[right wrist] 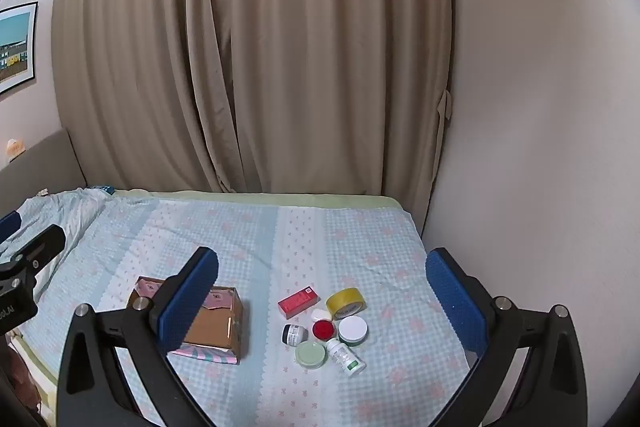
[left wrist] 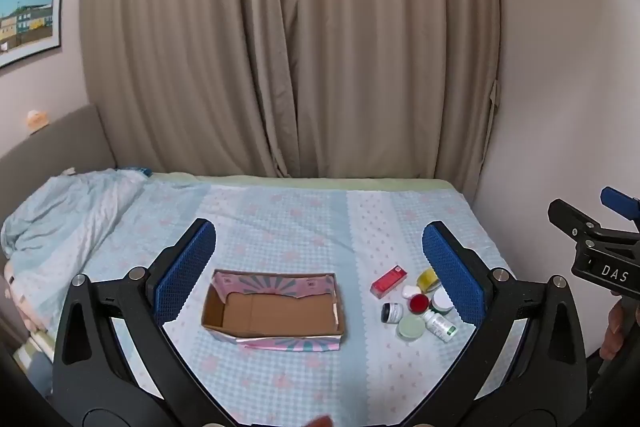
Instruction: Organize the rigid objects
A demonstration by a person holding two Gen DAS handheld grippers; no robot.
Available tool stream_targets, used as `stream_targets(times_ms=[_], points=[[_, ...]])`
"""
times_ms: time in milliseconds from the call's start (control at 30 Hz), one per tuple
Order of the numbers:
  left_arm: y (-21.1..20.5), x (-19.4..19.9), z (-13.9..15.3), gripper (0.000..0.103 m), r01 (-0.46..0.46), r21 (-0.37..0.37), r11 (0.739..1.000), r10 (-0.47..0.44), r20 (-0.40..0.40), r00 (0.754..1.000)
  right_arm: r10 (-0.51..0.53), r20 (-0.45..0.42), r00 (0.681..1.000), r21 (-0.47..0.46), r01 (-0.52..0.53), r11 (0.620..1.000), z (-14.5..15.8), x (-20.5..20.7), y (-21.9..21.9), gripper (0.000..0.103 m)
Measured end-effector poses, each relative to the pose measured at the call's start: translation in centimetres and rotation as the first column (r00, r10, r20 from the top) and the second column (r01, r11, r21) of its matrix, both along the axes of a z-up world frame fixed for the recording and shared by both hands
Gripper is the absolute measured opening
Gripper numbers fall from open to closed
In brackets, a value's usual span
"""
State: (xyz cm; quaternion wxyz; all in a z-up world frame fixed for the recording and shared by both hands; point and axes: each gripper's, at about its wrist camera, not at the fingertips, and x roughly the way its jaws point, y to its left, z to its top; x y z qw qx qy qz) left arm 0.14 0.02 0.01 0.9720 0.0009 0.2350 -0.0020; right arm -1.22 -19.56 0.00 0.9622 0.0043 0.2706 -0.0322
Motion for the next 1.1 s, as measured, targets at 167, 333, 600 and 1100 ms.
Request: stream_targets(times_ms=[167,333,600,1100], points=[[-0.5,1.0,0.2,0.103,0.004,0.008,1.0,-0.004,-0.009,1.0,0.001,0.014,1.0,-0.002,-0.001,1.0,-0.1,0.0,0.0,0.103],[-0.4,0.6,0.0,0.103,0.008,0.004,1.0,-0.008,0.018,1.0,-0.001,0.012,1.0,-0.007,0.001,1.0,-0.2,0.0,0.1,0.103],[0.9,-0.4,0.3,0.103,0.027,-0.011,1.0,-0.027,0.019,0.999,0.001,0.009,1.0,-0.009,-0.001,1.0,-0.1,0.0,0.0,0.103],[1.3,-0.1,-0.2,0.103,0.033,-0.011,0.999,-0.032,0.006,0.999,-0.001,0.006,1.0,-0.012,0.001,1.0,-0.1,0.0,0.2,0.103]])
